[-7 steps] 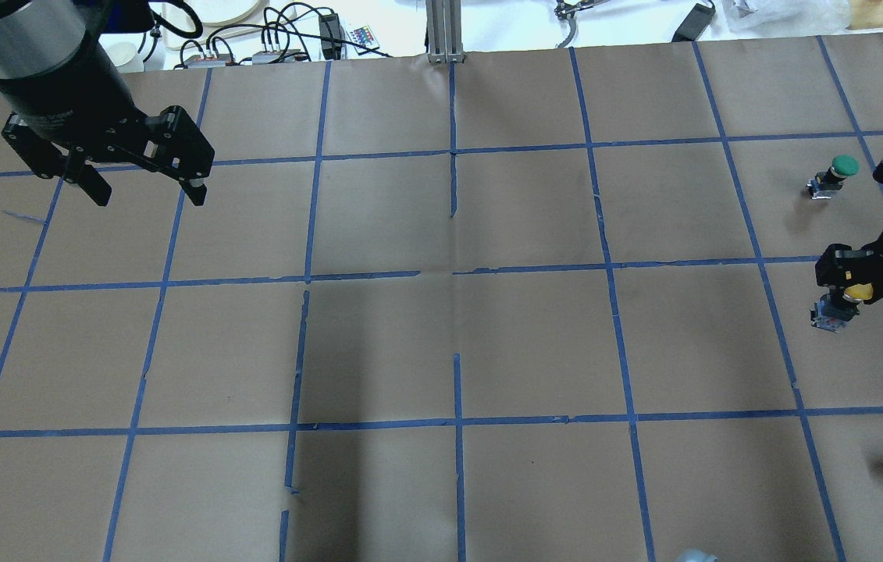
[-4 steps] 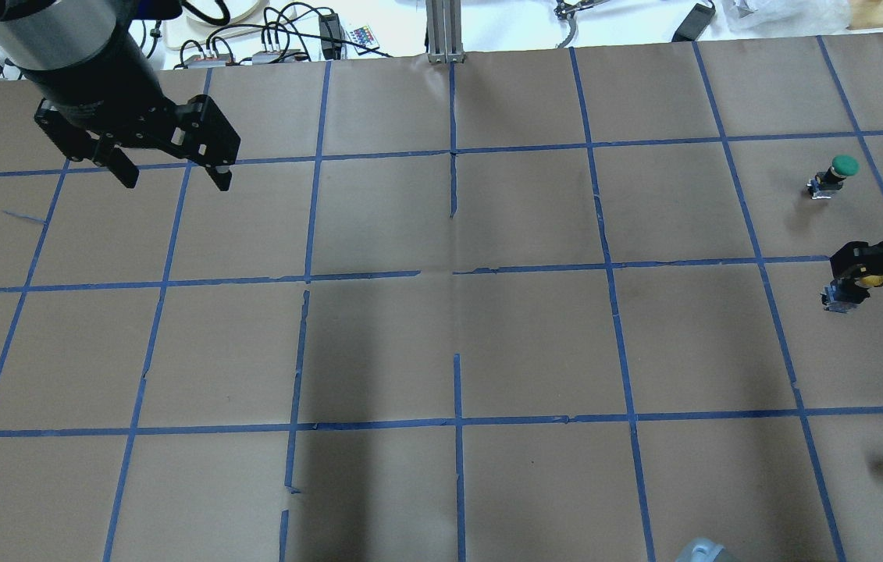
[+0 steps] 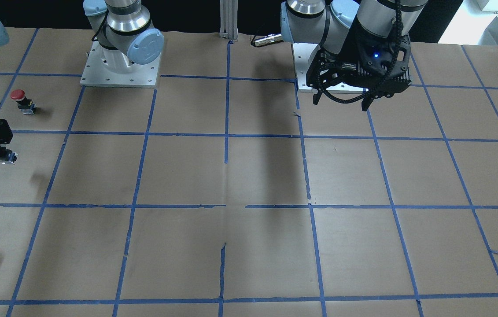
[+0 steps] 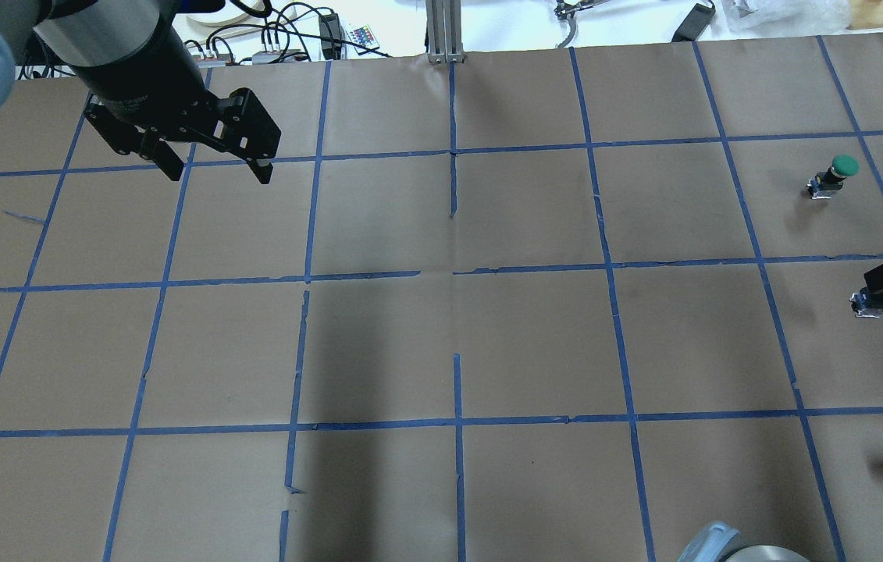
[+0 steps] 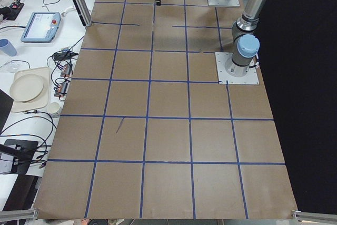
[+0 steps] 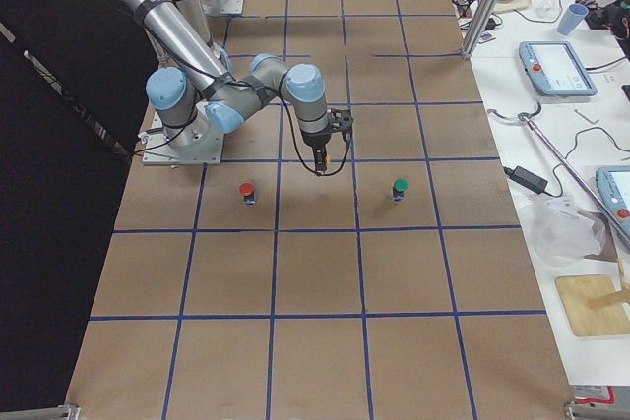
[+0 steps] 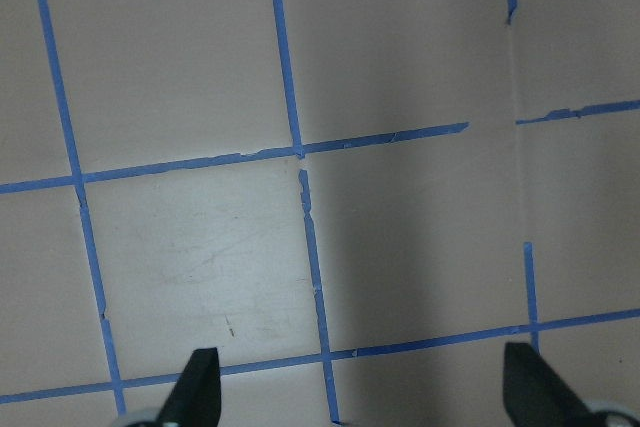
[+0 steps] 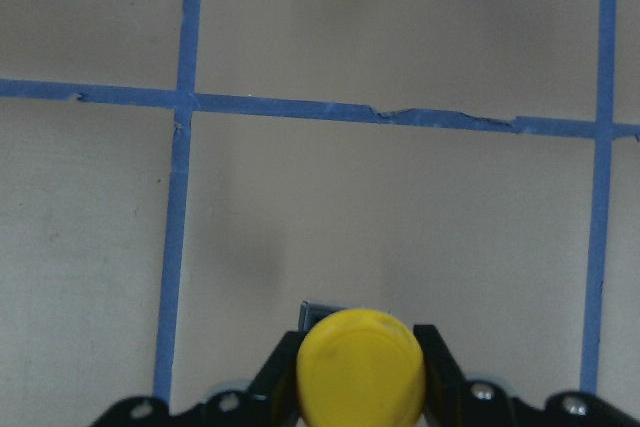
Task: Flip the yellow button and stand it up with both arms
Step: 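Lower the button upright onto the table with the right gripper, then open the right gripper and lift it off the standing button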
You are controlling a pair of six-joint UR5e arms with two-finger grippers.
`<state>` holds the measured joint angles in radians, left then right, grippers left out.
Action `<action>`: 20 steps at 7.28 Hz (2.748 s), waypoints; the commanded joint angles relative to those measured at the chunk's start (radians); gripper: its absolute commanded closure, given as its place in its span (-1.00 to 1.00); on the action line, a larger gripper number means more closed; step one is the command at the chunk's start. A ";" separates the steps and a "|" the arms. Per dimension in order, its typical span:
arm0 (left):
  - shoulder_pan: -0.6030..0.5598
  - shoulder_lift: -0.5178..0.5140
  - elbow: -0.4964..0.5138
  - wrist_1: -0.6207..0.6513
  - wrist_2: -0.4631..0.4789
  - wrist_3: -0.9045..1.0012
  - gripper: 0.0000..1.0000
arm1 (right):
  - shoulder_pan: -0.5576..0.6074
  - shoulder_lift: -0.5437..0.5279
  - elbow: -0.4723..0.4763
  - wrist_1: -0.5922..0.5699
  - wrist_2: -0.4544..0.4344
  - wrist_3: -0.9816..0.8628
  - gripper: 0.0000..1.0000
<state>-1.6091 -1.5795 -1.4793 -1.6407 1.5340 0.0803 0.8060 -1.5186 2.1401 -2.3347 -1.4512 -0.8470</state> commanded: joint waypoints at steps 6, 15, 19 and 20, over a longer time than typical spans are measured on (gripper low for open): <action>0.005 0.003 -0.001 0.002 -0.009 0.001 -1.00 | -0.065 0.077 0.017 -0.048 0.014 -0.070 0.54; 0.005 0.001 -0.003 0.004 -0.011 -0.001 -1.00 | -0.065 0.098 0.014 -0.049 0.003 -0.072 -0.26; 0.003 0.001 0.000 0.004 -0.011 -0.001 -1.00 | -0.065 0.084 0.009 -0.038 -0.003 -0.061 -0.99; 0.003 -0.001 -0.003 0.004 -0.009 -0.001 -1.00 | -0.065 0.069 0.007 -0.026 -0.020 -0.057 -0.99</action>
<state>-1.6060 -1.5788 -1.4807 -1.6367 1.5236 0.0798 0.7409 -1.4337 2.1503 -2.3734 -1.4573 -0.9080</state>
